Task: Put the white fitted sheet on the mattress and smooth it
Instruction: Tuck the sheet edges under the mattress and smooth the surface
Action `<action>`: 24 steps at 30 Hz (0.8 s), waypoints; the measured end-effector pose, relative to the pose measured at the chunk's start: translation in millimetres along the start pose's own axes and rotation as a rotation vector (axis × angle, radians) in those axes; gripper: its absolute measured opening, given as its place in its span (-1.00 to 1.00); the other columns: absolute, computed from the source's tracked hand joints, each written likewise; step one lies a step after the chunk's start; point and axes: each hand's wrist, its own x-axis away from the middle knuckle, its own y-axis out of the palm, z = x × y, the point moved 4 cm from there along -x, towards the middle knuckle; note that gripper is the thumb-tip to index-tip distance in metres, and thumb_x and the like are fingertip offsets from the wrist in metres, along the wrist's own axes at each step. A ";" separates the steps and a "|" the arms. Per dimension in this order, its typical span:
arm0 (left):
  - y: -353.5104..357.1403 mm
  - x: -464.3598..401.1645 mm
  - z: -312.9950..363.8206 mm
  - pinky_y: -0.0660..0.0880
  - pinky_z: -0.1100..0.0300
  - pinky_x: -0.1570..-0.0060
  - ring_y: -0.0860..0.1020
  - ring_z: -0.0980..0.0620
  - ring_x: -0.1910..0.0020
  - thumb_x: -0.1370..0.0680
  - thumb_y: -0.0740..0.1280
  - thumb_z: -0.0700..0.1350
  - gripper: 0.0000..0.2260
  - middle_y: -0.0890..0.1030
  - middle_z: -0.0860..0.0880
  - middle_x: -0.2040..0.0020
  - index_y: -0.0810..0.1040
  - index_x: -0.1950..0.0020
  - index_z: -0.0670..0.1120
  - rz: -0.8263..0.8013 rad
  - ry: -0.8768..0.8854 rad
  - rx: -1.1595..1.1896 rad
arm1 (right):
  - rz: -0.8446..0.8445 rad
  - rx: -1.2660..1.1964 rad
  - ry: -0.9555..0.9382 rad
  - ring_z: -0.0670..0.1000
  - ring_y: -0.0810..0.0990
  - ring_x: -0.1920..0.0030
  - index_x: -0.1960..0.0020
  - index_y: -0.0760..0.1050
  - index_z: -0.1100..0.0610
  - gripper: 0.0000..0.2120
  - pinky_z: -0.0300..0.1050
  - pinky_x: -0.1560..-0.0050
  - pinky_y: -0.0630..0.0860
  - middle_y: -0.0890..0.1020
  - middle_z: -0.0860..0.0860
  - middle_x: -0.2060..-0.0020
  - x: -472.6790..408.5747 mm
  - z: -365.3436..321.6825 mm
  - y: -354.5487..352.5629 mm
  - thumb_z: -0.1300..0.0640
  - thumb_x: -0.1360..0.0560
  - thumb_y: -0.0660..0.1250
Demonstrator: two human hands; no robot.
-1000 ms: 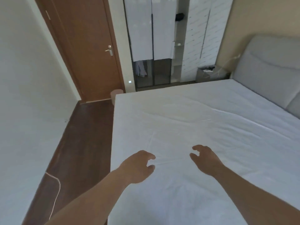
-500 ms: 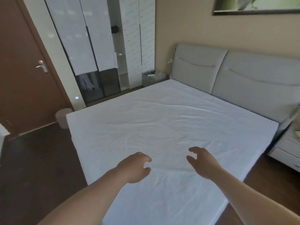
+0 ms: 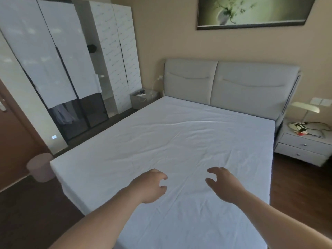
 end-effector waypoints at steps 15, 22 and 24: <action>-44.7 -57.1 -83.4 0.41 0.07 -0.35 0.41 0.04 -0.42 -0.64 0.22 0.13 -0.57 0.29 0.12 -0.54 0.39 -0.51 0.13 -0.064 0.146 -0.097 | 0.086 -0.044 0.182 -0.07 0.54 -0.12 -0.48 0.39 -0.05 -0.55 -0.11 -0.24 0.47 0.45 -0.04 -0.40 -24.3 -71.2 33.3 -0.12 -0.62 0.28; -106.2 -118.6 -135.7 0.42 0.10 -0.34 0.44 0.06 -0.40 -0.65 0.21 0.10 -0.59 0.32 0.14 -0.53 0.39 -0.51 0.13 -0.019 0.137 -0.094 | 0.141 -0.166 0.160 0.01 0.57 -0.23 -0.47 0.42 0.02 -0.54 -0.13 -0.24 0.43 0.50 0.04 -0.38 -132.4 -128.6 61.1 -0.09 -0.62 0.29; -126.3 -132.5 -158.9 0.43 0.09 -0.34 0.45 0.07 -0.39 -0.65 0.22 0.10 -0.59 0.34 0.14 -0.52 0.39 -0.51 0.13 -0.010 0.114 -0.070 | 0.109 -0.199 0.162 0.02 0.56 -0.26 -0.47 0.42 0.02 -0.54 -0.13 -0.25 0.43 0.50 0.04 -0.38 -161.2 -151.8 74.6 -0.10 -0.62 0.29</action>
